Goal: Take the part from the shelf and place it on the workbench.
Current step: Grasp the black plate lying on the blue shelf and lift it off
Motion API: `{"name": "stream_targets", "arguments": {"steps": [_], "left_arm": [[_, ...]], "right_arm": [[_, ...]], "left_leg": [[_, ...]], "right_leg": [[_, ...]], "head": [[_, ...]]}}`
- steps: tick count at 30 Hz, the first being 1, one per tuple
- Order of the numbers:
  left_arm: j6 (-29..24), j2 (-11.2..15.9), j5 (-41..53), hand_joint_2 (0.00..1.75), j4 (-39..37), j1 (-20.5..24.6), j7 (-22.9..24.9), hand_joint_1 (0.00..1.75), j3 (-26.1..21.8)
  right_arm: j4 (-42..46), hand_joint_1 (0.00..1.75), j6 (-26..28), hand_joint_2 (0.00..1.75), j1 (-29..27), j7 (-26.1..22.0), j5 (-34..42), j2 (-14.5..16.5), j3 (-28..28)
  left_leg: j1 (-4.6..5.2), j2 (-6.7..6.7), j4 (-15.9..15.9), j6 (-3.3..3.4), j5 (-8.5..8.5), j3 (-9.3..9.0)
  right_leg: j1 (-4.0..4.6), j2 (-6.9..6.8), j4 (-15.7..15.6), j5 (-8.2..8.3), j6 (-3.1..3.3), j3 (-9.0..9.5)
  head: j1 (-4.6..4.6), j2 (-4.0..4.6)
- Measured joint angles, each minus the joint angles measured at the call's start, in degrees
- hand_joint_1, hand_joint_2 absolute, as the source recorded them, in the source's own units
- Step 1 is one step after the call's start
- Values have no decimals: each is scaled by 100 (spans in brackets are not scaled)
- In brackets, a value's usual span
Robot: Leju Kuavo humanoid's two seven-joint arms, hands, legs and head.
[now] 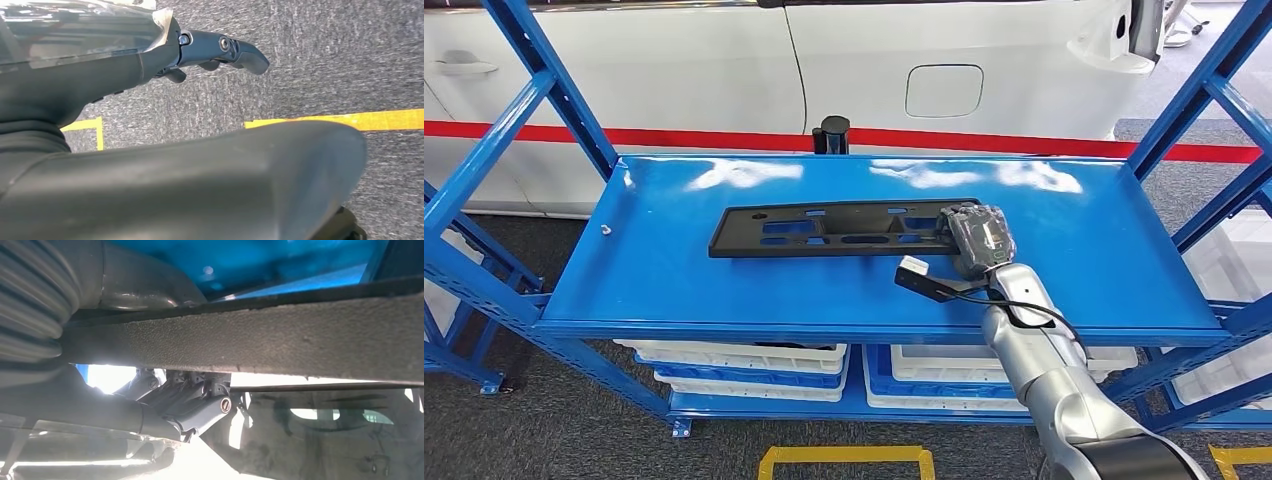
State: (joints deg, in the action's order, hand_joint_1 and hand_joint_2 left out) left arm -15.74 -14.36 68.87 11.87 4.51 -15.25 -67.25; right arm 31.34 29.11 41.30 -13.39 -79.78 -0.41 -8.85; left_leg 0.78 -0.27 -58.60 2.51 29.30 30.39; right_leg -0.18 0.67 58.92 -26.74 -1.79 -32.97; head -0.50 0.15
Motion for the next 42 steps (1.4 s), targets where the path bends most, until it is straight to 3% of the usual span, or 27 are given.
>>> {"name": "stream_targets", "arguments": {"steps": [1, 8, 16, 21, 23, 28, 32, 38, 42], "left_arm": [[0, -1, 0, 175, 0, 0, -27, 0, 0], [-3, -11, -1, 175, 0, -1, -97, 0, -1], [-66, -17, -54, 175, -3, -3, 14, 0, -31], [-99, -23, -72, 175, -7, -4, 50, 0, -55], [-108, -25, -98, 175, -7, 1, 75, 0, -69], [-112, -26, -167, 175, -7, 50, 77, 0, -103], [-103, -26, -184, 175, -7, 61, 59, 0, -107], [-16, -25, -208, 175, -7, 62, 43, 0, -111], [5, -24, -236, 175, -7, 62, 43, 0, -139]], "right_arm": [[0, 175, 10, 175, -2, 1, 19, 0, -10], [19, 175, 177, 175, -45, -118, 355, 2, -52], [801, 175, 113, 175, -525, -1024, 2539, 150, 296], [1339, 175, -66, 175, -822, -1191, 3012, 211, 403], [1677, 175, -336, 175, -1024, -1436, 3653, 247, 460], [3228, 175, -1581, 175, -1749, -1822, 5773, 357, 504], [4143, 175, -1985, 175, -2129, -1930, 6301, 380, 504], [5298, 175, -3015, 175, -2703, -2315, 7621, 376, 500], [6175, 175, -3265, 175, -3159, -2389, 7945, 370, 479]], "left_leg": [[0, 0, 0, 0, 0, -1], [0, 0, 0, 0, 0, -2], [0, -6, 0, 0, 0, 7], [0, -9, 0, 0, 0, 16], [0, -19, 0, 0, 0, 22], [1, -26, 0, -2, 2, 32], [2, -23, 0, -2, 4, 36], [5, -27, 0, -2, 4, 37], [4, -26, 0, -3, 6, 40]], "right_leg": [[0, 0, 0, 0, 0, 0], [0, 1, 0, 0, 0, 1], [0, -1, 0, 0, 0, -4], [0, -2, 1, 0, 0, -13], [0, -11, 1, 0, 0, -16], [0, -19, 1, -4, 3, -24], [0, -17, 0, -7, 6, -29], [0, -20, 0, -7, 6, -31], [0, -19, 0, -8, 7, -35]], "head": [[0, 0], [0, 0], [0, 0], [0, 0], [1, 0], [-1, 0], [0, 0], [0, 0], [-1, 0]]}}
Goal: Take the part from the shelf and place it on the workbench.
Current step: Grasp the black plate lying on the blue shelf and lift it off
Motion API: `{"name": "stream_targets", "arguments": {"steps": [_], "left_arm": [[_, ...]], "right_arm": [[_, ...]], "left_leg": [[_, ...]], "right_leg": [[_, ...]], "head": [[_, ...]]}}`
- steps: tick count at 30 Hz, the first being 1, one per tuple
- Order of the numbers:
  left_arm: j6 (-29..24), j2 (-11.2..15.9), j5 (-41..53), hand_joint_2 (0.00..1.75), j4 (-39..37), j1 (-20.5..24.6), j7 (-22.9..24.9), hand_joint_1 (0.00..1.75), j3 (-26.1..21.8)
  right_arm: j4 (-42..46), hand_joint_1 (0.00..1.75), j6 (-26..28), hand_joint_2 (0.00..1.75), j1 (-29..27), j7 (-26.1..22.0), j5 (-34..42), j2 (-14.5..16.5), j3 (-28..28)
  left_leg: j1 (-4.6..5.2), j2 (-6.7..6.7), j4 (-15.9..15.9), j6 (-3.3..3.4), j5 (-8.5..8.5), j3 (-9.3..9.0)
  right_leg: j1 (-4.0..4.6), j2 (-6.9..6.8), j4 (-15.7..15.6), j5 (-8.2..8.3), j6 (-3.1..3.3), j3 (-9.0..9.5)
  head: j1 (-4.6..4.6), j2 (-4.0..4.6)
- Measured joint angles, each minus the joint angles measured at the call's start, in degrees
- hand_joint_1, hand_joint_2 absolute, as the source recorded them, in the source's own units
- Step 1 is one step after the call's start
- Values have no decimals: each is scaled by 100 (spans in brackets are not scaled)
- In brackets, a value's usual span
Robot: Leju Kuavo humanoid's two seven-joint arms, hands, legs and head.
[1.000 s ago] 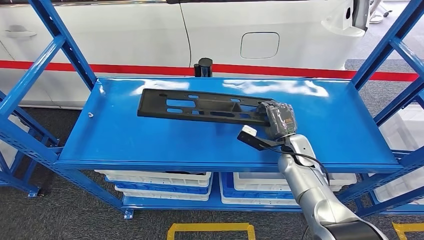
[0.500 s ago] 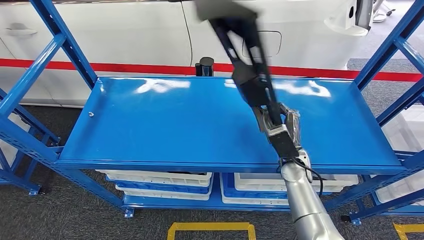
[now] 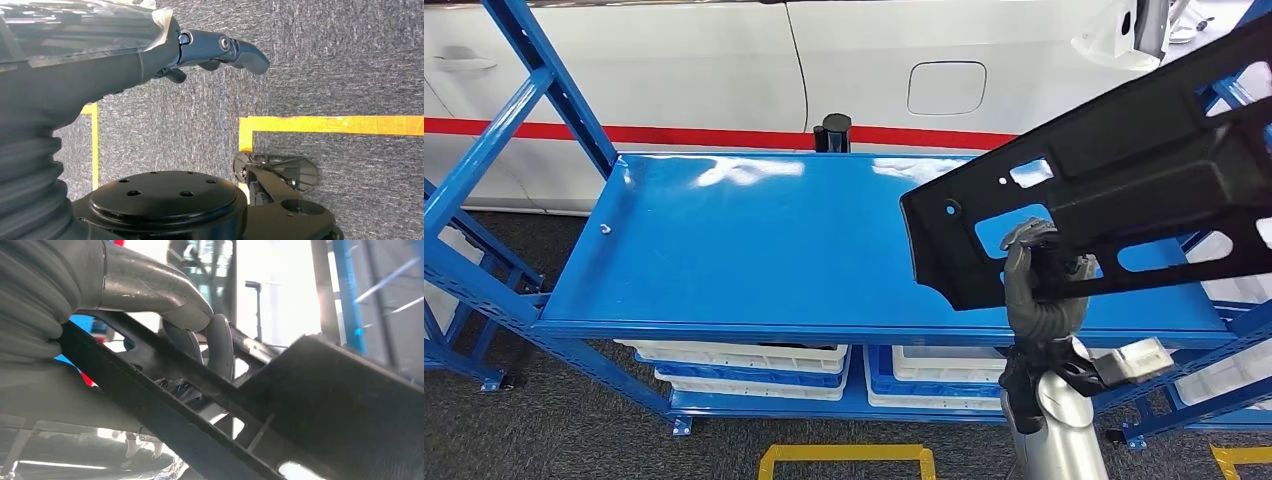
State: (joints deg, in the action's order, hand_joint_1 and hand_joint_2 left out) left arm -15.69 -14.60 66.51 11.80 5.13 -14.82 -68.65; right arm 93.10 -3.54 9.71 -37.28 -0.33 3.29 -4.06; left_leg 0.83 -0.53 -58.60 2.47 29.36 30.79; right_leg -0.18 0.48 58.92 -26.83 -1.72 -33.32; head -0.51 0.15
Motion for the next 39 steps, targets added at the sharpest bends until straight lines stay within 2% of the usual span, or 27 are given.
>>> {"name": "stream_targets", "arguments": {"steps": [7, 18, 23, 26, 28, 29, 31, 32, 33, 34, 35, 36, 37, 38, 39], "left_arm": [[11, 0, -8, 175, 0, 0, -51, 0, -50], [17, 0, -14, 175, 0, 0, -63, 0, -53], [111, 9, -13, 175, 0, -1, -92, 0, -55], [154, 14, -9, 175, 0, -1, -101, 0, -55], [172, 12, -5, 175, 0, -1, -101, 0, -55], [176, 11, -5, 175, 0, -1, -101, 0, -55], [176, 11, -9, 175, -4, -2, -99, 0, -56], [175, 11, -19, 175, -7, -2, -98, 0, -58], [175, 11, -30, 175, -10, -2, -97, 0, -62], [174, 11, -43, 175, -13, -2, -96, 0, -65], [174, 11, -53, 175, -14, -2, -94, 0, -68], [172, 14, -58, 175, -15, -2, -90, 0, -70], [166, 14, -60, 175, -15, 0, -84, 0, -73], [156, 14, -62, 175, -16, 2, -75, 0, -78], [143, 13, -64, 175, -16, 4, -69, 0, -83]], "right_arm": [[1026, 175, -85, 175, -606, -26, 72, -22, -102], [1436, 175, -45, 175, -833, -29, 60, -59, -156], [1442, 175, 168, 175, -876, -29, 127, -69, -143], [1448, 175, 282, 175, -927, -29, 174, -87, -101], [1458, 175, 316, 175, -951, -29, 192, -110, -66], [1460, 175, 324, 175, -959, -28, 197, -122, -50], [1452, 175, 337, 175, -974, -17, 213, -140, -23], [1442, 175, 338, 175, -980, -7, 224, -148, -16], [1428, 175, 338, 175, -982, 5, 242, -154, -12], [1413, 175, 337, 175, -978, 17, 264, -157, -11], [1399, 175, 333, 175, -970, 31, 289, -160, -11], [1384, 175, 327, 175, -954, 48, 312, -161, -11], [1369, 175, 321, 175, -938, 72, 333, -162, -12], [1354, 175, 315, 175, -918, 101, 363, -162, -13], [1334, 175, 310, 175, -900, 140, 396, -163, -12]], "left_leg": [[0, 2, 1, -2, 2, 8], [0, 6, 0, -1, 2, 4], [32, 4, -17, 38, 19, 10], [26, 11, 36, 96, -46, -16], [-18, 31, 130, 148, -123, -50], [-37, 41, 160, 161, -147, -58], [-43, 49, 168, 163, -162, -35], [-49, 50, 166, 153, -167, -25], [-60, 50, 163, 140, -172, -18], [-79, 47, 156, 121, -174, -16], [-100, 43, 140, 93, -169, -14], [-114, 37, 119, 53, -159, -1], [-115, 30, 94, 8, -150, 20], [-107, 20, 65, -34, -146, 39], [-95, 11, 46, -69, -152, 62]], "right_leg": [[0, 2, 0, -1, 1, -3], [-1, 2, -1, 0, 0, -2], [-41, 2, -15, 8, -11, 3], [-47, 1, -19, 27, -60, -2], [-36, -3, 190, -116, -70, -107], [-41, -6, 451, -261, -58, -226], [-67, -6, 1194, -573, -53, -537], [-87, -7, 1440, -640, -83, -633], [-109, -9, 1506, -627, -136, -639], [-133, -13, 1324, -520, -210, -525], [-163, -23, 956, -360, -297, -318], [-180, -26, 558, -252, -359, -82], [-182, -14, 253, -160, -377, 94], [-182, -3, 67, -129, -360, 194], [-170, 14, 24, -145, -315, 214]], "head": [[0, 0], [1, 0], [-2, 0], [-2, 0], [7, 0], [15, 0], [28, 0], [27, 0], [27, 0], [27, 0], [27, 0], [34, 0], [40, 0], [46, 0], [46, 0]]}}
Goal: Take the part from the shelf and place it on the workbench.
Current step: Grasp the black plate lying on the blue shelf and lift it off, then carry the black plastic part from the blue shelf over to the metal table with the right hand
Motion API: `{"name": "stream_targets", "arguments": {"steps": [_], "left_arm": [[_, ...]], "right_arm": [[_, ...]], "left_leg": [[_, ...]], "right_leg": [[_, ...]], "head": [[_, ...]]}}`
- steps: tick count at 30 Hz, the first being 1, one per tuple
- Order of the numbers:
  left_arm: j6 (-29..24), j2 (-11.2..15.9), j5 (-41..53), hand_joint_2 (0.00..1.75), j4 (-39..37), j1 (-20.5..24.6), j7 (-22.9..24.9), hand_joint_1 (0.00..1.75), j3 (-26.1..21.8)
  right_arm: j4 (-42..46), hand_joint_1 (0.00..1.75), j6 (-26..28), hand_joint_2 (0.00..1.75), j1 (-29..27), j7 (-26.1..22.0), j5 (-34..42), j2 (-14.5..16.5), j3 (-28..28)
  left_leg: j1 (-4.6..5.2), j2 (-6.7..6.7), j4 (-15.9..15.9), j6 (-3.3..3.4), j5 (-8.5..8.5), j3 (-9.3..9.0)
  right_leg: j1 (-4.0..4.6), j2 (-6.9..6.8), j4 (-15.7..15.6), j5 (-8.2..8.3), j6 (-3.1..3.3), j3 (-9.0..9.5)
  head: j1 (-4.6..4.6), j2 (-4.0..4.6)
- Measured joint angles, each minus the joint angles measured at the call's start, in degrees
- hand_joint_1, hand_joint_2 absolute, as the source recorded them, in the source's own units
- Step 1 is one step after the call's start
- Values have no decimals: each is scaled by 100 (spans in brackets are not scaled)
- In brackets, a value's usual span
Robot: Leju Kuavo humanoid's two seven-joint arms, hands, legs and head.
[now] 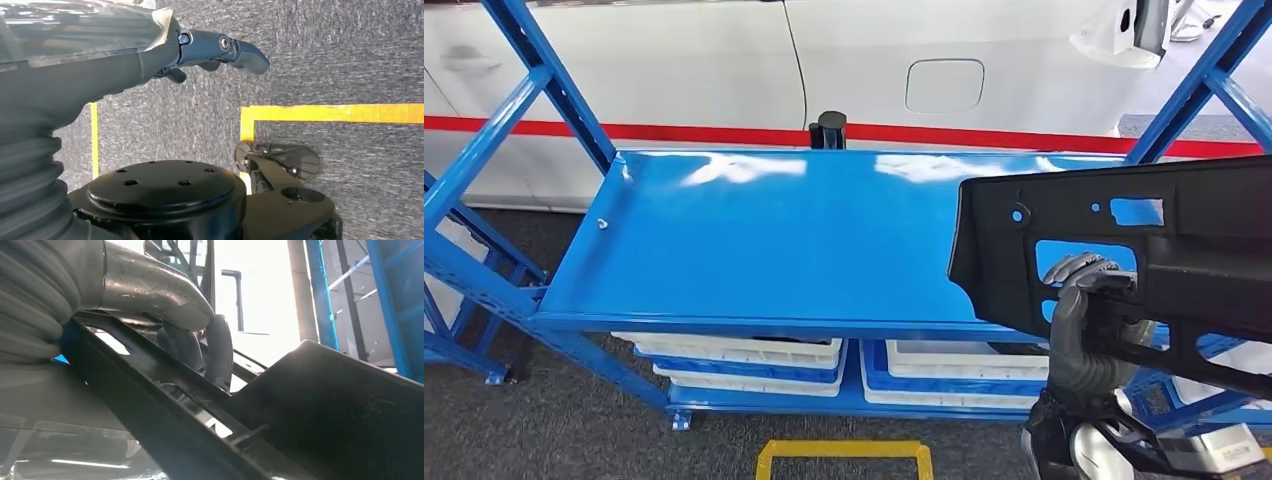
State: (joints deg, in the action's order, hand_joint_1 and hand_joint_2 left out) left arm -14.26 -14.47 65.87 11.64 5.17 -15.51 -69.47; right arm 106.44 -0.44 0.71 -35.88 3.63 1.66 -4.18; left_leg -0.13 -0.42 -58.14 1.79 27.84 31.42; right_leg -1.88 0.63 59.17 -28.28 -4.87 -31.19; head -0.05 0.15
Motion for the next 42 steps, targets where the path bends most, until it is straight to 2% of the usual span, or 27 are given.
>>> {"name": "stream_targets", "arguments": {"steps": [3, 5, 7, 8, 9, 10, 13, 15, 17, 19, 20, 22, 23, 24, 25, 26, 28, 29, 30, 33, 35, 37, 38, 39, 40, 41, 42], "left_arm": [[-36, -5, -9, 175, -2, 3, 10, 0, -15], [-56, -7, -16, 175, -2, 12, 13, 0, -23], [-62, -11, -23, 175, -2, 37, 13, 0, -25], [-61, -15, -25, 175, -3, 48, 13, 0, -26], [-61, -19, -25, 175, -4, 55, 14, 0, -26], [-58, -23, -23, 175, -5, 57, 16, 0, -27], [-40, -22, -19, 175, -5, 48, 27, 0, -28], [-27, -20, -19, 175, -5, 45, 28, 0, -29], [-20, -22, -22, 175, -6, 41, 26, 0, -30], [-11, -26, -27, 175, -8, 40, 22, 0, -31], [-5, -28, -28, 175, -9, 41, 20, 0, -31], [17, -33, -29, 175, -12, 40, 19, 0, -31], [26, -35, -30, 175, -13, 38, 19, 0, -32], [32, -37, -32, 175, -14, 37, 19, 0, -32], [37, -38, -34, 175, -14, 37, 19, 0, -32], [41, -39, -37, 175, -14, 37, 18, 0, -32], [49, -40, -38, 175, -14, 41, 14, 0, -32], [49, -42, -38, 175, -14, 44, 12, 0, -32], [49, -44, -37, 175, -14, 46, 10, 0, -32], [49, -48, -36, 175, -14, 45, 10, 0, -32], [49, -47, -36, 175, -14, 46, 9, 0, -32], [49, -46, -37, 175, -14, 54, -3, 0, -32], [50, -45, -38, 175, -14, 61, -10, 0, -32], [52, -44, -38, 175, -14, 67, -16, 0, -32], [57, -43, -37, 175, -14, 70, -19, 0, -32], [61, -43, -34, 175, -14, 71, -18, 0, -32], [64, -43, -29, 175, -14, 69, -19, 0, -32]], "right_arm": [[-60, 175, -9, 175, 48, 128, 158, -6, 14], [-107, 175, -11, 175, 94, 231, 262, -6, 27], [-170, 175, -2, 175, 119, 328, 328, -6, 53], [-203, 175, 5, 175, 121, 365, 344, -7, 68], [-234, 175, 13, 175, 121, 393, 351, -7, 82], [-258, 175, 18, 175, 122, 413, 352, -7, 95], [-301, 175, 35, 175, 133, 453, 350, -5, 132], [-321, 175, 50, 175, 152, 485, 348, -4, 150], [-336, 175, 60, 175, 168, 512, 344, -2, 158], [-346, 175, 66, 175, 173, 526, 341, -6, 173], [-351, 175, 69, 175, 176, 531, 338, -10, 181], [-370, 175, 75, 175, 179, 537, 335, -20, 193], [-382, 175, 77, 175, 177, 538, 334, -23, 196], [-396, 175, 79, 175, 173, 538, 335, -27, 198], [-409, 175, 80, 175, 171, 539, 335, -30, 199], [-418, 175, 81, 175, 170, 539, 336, -31, 201], [-429, 175, 81, 175, 173, 539, 337, -33, 202], [-432, 175, 81, 175, 168, 539, 338, -33, 204], [-435, 175, 82, 175, 162, 539, 339, -33, 207], [-448, 175, 83, 175, 150, 540, 341, -36, 221], [-451, 175, 83, 175, 155, 541, 341, -34, 230], [-453, 175, 83, 175, 153, 541, 341, -31, 237], [-456, 175, 83, 175, 152, 541, 341, -31, 239], [-462, 175, 83, 175, 151, 541, 341, -31, 241], [-470, 175, 83, 175, 151, 541, 341, -32, 243], [-477, 175, 83, 175, 151, 541, 341, -33, 245], [-482, 175, 83, 175, 153, 541, 341, -34, 249]], "left_leg": [[-19, -11, -70, -72, 38, 52], [-39, 7, -433, -117, 351, 198], [-41, 20, -1152, -143, 801, 462], [-41, 22, -1445, -143, 932, 551], [-42, 23, -1574, -134, 956, 558], [-41, 24, -1479, -110, 867, 455], [-15, 21, -384, 12, 440, -228], [30, 19, 26, 44, 365, -438], [63, 22, 87, 54, 296, -394], [49, 46, 166, 107, 158, -320], [33, 60, 204, 136, 76, -261], [29, 83, 213, 172, -51, -133], [33, 92, 208, 168, -108, -61], [33, 99, 200, 161, -159, 4], [31, 102, 192, 149, -204, 67], [24, 104, 179, 132, -244, 124], [24, 103, 130, 84, -301, 219], [33, 98, 103, 53, -328, 255], [45, 94, 80, 23, -356, 280], [47, 80, 48, -67, -409, 335], [24, 60, -208, -126, -105, 456], [6, 44, -865, -185, 453, 657], [1, 41, -1222, -207, 650, 730], [-3, 40, -1471, -220, 732, 747], [-6, 40, -1543, -221, 694, 676], [-8, 40, -1386, -210, 559, 500], [-10, 37, -1048, -189, 406, 236]], "right_leg": [[-18, 3, 1, 35, 132, -74], [-29, -7, -7, 86, 252, -131], [2, -28, -4, 141, 349, -215], [20, -40, -2, 169, 379, -260], [38, -50, -1, 199, 398, -301], [54, -54, -1, 229, 405, -335], [92, -54, -1, 315, 372, -393], [94, -65, -6, 381, 301, -420], [90, -79, -27, 458, 206, -441], [93, -83, 54, 380, 173, -525], [102, -80, 247, 212, 190, -615], [100, -72, 931, -251, 242, -844], [97, -71, 1285, -418, 234, -922], [91, -71, 1480, -478, 197, -919], [84, -72, 1467, -447, 141, -815], [73, -73, 1199, -344, 77, -583], [55, -74, 315, -192, 6, 37], [66, -66, -25, -159, 23, 254], [79, -57, -198, -169, 60, 345], [77, -47, -220, -113, 217, 250], [34, -60, -230, -12, 360, 170], [34, -69, -226, 106, 446, 47], [42, -71, -221, 164, 452, -27], [49, -72, -216, 218, 449, -97], [54, -72, -212, 269, 439, -165], [57, -70, -208, 314, 422, -225], [58, -68, -204, 358, 402, -275]], "head": [[-11, 0], [-25, 0], [-39, 0], [-40, 0], [-40, 0], [-39, 0], [-36, 0], [-37, 0], [-41, 0], [-35, 0], [-26, 0], [-10, 0], [-8, 0], [-10, 0], [-9, 0], [-10, 0], [-7, 0], [-10, 0], [-14, 0], [-37, 0], [-52, 0], [-67, 0], [-71, 0], [-70, 0], [-72, 0], [-71, 0], [-72, 0]]}}
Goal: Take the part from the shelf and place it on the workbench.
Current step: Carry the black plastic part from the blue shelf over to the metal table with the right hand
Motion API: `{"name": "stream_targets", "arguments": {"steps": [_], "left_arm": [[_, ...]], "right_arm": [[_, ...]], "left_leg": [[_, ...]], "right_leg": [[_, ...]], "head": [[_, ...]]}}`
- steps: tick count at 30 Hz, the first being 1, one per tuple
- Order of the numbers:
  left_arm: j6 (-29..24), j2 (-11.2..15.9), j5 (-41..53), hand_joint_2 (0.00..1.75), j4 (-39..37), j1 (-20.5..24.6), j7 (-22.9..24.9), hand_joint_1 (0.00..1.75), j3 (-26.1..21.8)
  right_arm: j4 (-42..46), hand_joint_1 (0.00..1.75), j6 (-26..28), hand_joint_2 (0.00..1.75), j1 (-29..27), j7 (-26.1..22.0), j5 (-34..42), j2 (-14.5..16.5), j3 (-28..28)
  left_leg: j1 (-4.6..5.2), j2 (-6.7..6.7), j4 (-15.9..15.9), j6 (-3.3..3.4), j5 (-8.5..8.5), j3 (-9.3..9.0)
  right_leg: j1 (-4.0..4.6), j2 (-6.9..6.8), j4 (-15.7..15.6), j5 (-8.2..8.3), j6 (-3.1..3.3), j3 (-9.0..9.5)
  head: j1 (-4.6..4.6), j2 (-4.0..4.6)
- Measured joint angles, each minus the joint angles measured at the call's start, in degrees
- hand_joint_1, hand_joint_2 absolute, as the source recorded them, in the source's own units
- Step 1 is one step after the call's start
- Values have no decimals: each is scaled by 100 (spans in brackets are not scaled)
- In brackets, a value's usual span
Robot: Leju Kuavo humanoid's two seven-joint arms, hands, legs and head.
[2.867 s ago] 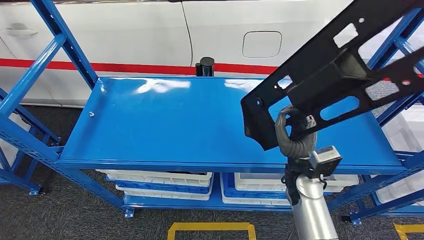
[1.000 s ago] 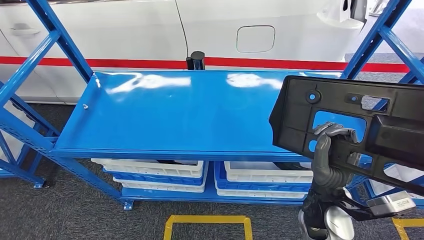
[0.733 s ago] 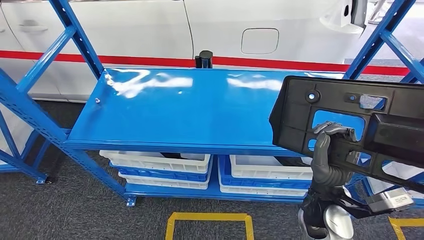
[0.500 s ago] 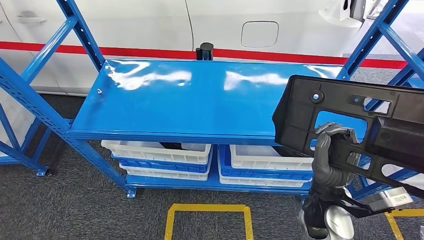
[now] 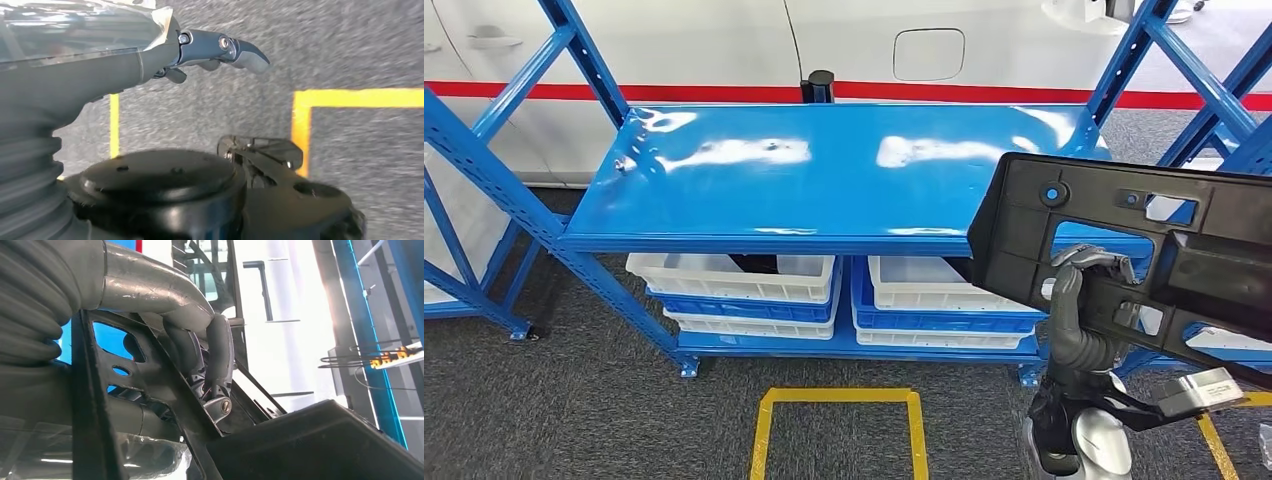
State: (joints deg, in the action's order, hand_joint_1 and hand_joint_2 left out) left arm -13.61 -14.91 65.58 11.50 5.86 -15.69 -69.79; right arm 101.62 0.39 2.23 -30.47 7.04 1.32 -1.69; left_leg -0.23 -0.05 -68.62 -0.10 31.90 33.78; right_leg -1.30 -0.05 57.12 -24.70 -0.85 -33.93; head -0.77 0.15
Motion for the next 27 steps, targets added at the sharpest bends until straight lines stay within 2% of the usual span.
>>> {"name": "stream_targets", "arguments": {"steps": [2, 3, 4, 6, 7, 8, 10, 11, 12, 13, 14, 15, 16, 17, 18, 20, 21, 22, 23, 25, 26, 27], "left_arm": [[6, 1, 12, 175, 0, -1, -10, 0, 0], [10, 1, 16, 175, 0, -1, -18, 0, 0], [15, 2, 19, 175, 0, -1, -26, 0, 0], [24, 3, 19, 175, -2, -8, -32, 0, 0], [26, 3, 16, 175, -2, -10, -33, 0, 0], [27, 3, 7, 175, -3, -11, -33, 0, 0], [26, 2, -15, 175, -4, -10, -33, 0, -1], [26, 1, -28, 175, -5, -11, -33, 0, -2], [26, 1, -44, 175, -6, -12, -33, 0, -4], [30, 0, -60, 175, -7, -11, -32, 0, -10], [36, 0, -76, 175, -8, -11, -32, 0, -18], [48, 0, -91, 175, -9, -11, -31, 0, -28], [62, 0, -98, 175, -10, -9, -31, 0, -40], [73, 0, -104, 175, -11, -5, -30, 0, -51], [80, 0, -109, 175, -12, -2, -30, 0, -64], [92, 0, -120, 175, -14, 1, -30, 0, -82], [109, 2, -130, 175, -15, -1, -30, 0, -89], [145, 4, -147, 175, -15, -2, -29, 0, -98], [199, 6, -167, 175, -15, -3, -28, 0, -109], [337, 20, -197, 175, -15, -2, -27, 0, -133], [417, 35, -204, 175, -15, -1, -25, 0, -143], [494, 55, -208, 175, -15, 0, -21, 0, -151]], "right_arm": [[-3, 175, 1, 175, 4, -1, -1, -5, 15], [-3, 175, 1, 175, 8, -3, -1, -9, 25], [-3, 175, 2, 175, 10, -7, -3, -12, 32], [-3, 175, 13, 175, 8, -19, -6, -22, 43], [-3, 175, 24, 175, 4, -27, -8, -28, 49], [-3, 175, 33, 175, 2, -34, -11, -36, 55], [-7, 175, 44, 175, 2, -43, -19, -46, 65], [-12, 175, 45, 175, 4, -44, -22, -49, 68], [-23, 175, 46, 175, 8, -44, -25, -51, 70], [-37, 175, 46, 175, 18, -44, -26, -51, 70], [-51, 175, 46, 175, 33, -45, -28, -51, 69], [-64, 175, 46, 175, 57, -45, -30, -51, 69], [-71, 175, 46, 175, 86, -45, -32, -51, 68], [-75, 175, 46, 175, 113, -45, -35, -51, 67], [-80, 175, 46, 175, 134, -46, -37, -50, 66], [-93, 175, 45, 175, 152, -47, -39, -50, 67], [-102, 175, 43, 175, 154, -45, -37, -51, 68], [-110, 175, 39, 175, 159, -40, -33, -51, 68], [-116, 175, 34, 175, 161, -33, -28, -52, 67], [-121, 175, 26, 175, 160, -24, -21, -51, 67], [-122, 175, 23, 175, 152, -22, -20, -51, 67], [-126, 175, 23, 175, 141, -22, -20, -51, 68]], "left_leg": [[13, -16, 839, 51, -134, -564], [29, -25, 1122, 77, -128, -728], [51, -32, 1262, 104, -104, -790], [73, -19, 1310, 196, -184, -713], [72, -6, 1324, 259, -248, -654], [66, 11, 1341, 318, -325, -582], [68, 35, 1346, 381, -464, -435], [72, 45, 1340, 387, -525, -362], [75, 54, 1327, 383, -589, -276], [75, 62, 1306, 375, -649, -185], [70, 67, 1276, 362, -700, -88], [63, 71, 1232, 341, -748, 14], [61, 71, 1184, 315, -782, 99], [63, 69, 1137, 285, -814, 169], [71, 66, 1101, 251, -851, 217], [82, 58, 1076, 193, -929, 261], [76, 53, 1071, 164, -957, 274], [66, 44, 1037, 134, -911, 304], [56, 33, 926, 100, -762, 352], [36, 7, 415, 36, -226, 509], [27, -1, 45, 10, 38, 592], [20, -6, -275, -8, 189, 636]], "right_leg": [[15, 3, 7, 87, -57, -77], [23, -2, 6, 131, -95, -99], [26, -9, 0, 178, -135, -116], [23, -22, -9, 252, -216, -156], [21, -21, 44, 196, -222, -212], [24, -19, 191, 45, -203, -296], [24, -12, 804, -452, -127, -515], [23, -11, 1167, -661, -114, -604], [21, -10, 1472, -764, -144, -636], [16, -10, 1606, -757, -202, -579], [9, -10, 1531, -666, -273, -423], [-1, -11, 1246, -543, -341, -154], [-10, -11, 819, -500, -372, 150], [2, -4, 413, -509, -363, 425], [17, 2, 115, -550, -335, 601], [59, 19, -44, -601, -257, 660], [32, 16, -32, -570, -213, 608], [11, 10, -26, -531, -157, 569], [-13, 1, -29, -480, -90, 529], [-25, -15, -28, -361, 2, 424], [-19, -19, -22, -299, 19, 357], [-11, -21, -14, -239, 17, 278]], "head": [[3, 0], [4, 0], [3, 0], [-1, 0], [-5, 0], [3, 0], [14, 0], [23, 0], [22, 0], [22, 0], [23, 0], [23, 0], [24, 0], [20, 0], [14, 0], [0, 0], [-2, 0], [-4, 0], [-14, 0], [-45, 0], [-61, 0], [-68, 0]]}}
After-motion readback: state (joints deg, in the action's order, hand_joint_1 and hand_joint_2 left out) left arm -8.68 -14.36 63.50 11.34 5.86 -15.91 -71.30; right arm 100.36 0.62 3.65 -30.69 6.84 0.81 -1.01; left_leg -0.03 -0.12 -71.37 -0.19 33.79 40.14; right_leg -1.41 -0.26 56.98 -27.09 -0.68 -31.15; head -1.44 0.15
